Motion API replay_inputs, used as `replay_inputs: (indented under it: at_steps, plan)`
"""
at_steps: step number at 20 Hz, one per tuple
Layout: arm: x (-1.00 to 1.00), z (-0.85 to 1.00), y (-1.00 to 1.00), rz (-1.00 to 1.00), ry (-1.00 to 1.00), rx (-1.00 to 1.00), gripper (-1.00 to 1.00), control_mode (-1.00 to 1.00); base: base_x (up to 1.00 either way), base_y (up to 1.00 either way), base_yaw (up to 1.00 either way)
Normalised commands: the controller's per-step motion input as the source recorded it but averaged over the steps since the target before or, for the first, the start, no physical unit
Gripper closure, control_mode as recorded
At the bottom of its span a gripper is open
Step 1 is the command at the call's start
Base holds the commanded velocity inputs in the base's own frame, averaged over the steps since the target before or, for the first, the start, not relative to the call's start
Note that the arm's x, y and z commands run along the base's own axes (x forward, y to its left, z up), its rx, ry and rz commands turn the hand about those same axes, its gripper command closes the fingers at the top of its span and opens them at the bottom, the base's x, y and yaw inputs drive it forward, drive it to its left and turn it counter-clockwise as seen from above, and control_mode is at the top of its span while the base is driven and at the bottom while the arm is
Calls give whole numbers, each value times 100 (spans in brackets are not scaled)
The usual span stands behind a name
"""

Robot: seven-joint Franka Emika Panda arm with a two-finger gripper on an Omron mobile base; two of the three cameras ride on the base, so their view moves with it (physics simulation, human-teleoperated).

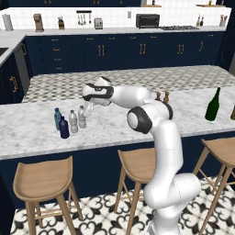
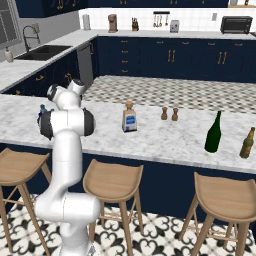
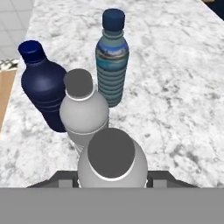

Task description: Move the plastic bottles in the middle to the plastics group, and the glass bottles in the middle to the glass group.

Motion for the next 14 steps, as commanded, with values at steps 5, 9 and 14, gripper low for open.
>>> replay_inputs:
  at_steps: [5,9,14]
  plan:
    - [9,-36,0,0,0,-6,100,-100,0,0,0]
    - [1,-26,0,1,0,-1,100,-100,0,0,0]
    - [3,-14,0,0,0,0,100,-100,0,0,0]
